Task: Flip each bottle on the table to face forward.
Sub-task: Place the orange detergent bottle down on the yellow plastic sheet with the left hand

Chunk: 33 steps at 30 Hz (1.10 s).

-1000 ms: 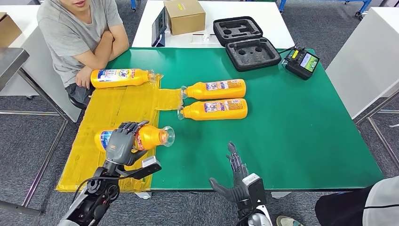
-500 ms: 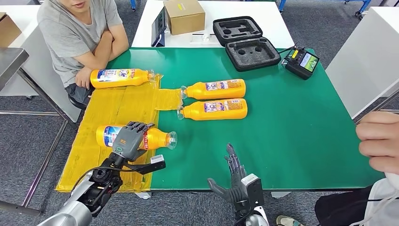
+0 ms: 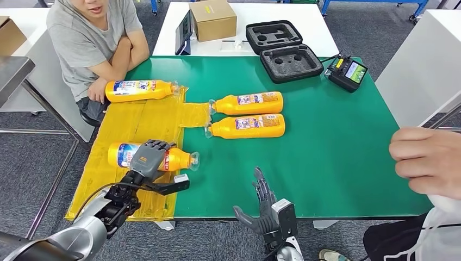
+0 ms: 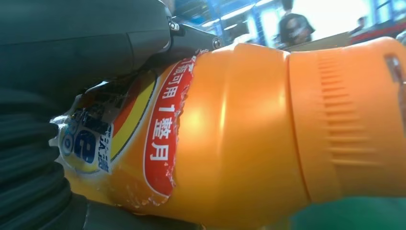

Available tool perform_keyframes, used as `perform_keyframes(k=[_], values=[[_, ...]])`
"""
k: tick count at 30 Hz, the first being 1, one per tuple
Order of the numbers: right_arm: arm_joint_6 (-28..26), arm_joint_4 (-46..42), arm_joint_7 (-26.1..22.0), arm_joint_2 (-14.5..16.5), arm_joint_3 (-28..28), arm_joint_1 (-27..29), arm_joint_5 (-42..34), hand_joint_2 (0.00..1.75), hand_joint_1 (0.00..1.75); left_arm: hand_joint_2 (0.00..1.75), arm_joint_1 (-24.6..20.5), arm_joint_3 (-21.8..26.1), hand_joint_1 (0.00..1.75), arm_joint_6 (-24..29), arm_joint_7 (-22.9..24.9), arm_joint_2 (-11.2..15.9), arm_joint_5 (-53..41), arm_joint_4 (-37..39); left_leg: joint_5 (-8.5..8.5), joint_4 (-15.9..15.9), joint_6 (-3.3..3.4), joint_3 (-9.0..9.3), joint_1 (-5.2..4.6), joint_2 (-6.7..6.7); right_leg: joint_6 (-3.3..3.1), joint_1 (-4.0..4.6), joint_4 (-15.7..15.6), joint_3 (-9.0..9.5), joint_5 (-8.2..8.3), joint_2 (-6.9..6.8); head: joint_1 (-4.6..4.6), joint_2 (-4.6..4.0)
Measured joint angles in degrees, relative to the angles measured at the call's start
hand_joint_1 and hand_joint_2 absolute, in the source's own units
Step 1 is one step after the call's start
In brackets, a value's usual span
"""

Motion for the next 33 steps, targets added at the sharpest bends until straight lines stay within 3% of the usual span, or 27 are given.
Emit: perform_keyframes(k=[2, 6, 9, 13, 33], values=[[0.0, 0.4, 0.0, 0.1, 0.0, -0.3, 0.0, 1.75, 0.00, 1.75, -0.8, -0.4, 1.66, -0.7, 2.2, 0.0, -0.8, 0.9, 0.06, 0.0, -0.05, 0.02, 0.01, 0.01, -0.07, 0.03, 0.0, -0.01, 0.07, 0.01, -0.01, 0.00], [0.0, 1.1, 0.0, 0.1, 0.1, -0.8, 0.0, 1.75, 0.00, 1.75, -2.0, -1.1, 0.89, -1.9, 5.9, -0.1, -2.2, 2.2, 0.17, 0.0, -0.12, 0.03, 0.05, 0.00, -0.06, 0.04, 0.0, 0.00, 0.11, 0.01, 0.00, 0.00], [0.0, 1.5, 0.0, 0.1, 0.2, -1.1, 0.2, 1.75, 0.00, 1.75, -2.5, -1.1, 0.83, -2.2, 7.7, -0.2, -2.4, 2.7, 0.18, 0.0, -0.13, 0.03, 0.10, 0.00, -0.06, 0.05, 0.0, 0.00, 0.13, 0.01, -0.01, 0.00], [0.0, 2.0, 0.0, 0.1, 0.2, -1.5, 0.2, 1.75, 0.00, 1.75, -2.8, -1.1, 0.00, -2.2, 8.2, -0.3, -2.1, 3.2, 0.19, 0.0, -0.13, 0.02, 0.11, 0.00, -0.06, 0.05, 0.0, 0.00, 0.13, 0.00, -0.01, 0.00], [-0.7, 2.4, 0.0, 0.1, -0.3, -1.6, 0.4, 1.75, 0.00, 1.75, -4.6, -0.3, 0.00, -7.1, 4.9, -2.8, 2.2, 4.3, 0.21, 0.0, -0.10, 0.01, 0.09, -0.08, -0.05, 0.03, 0.0, 0.04, 0.13, -0.05, -0.01, 0.00]])
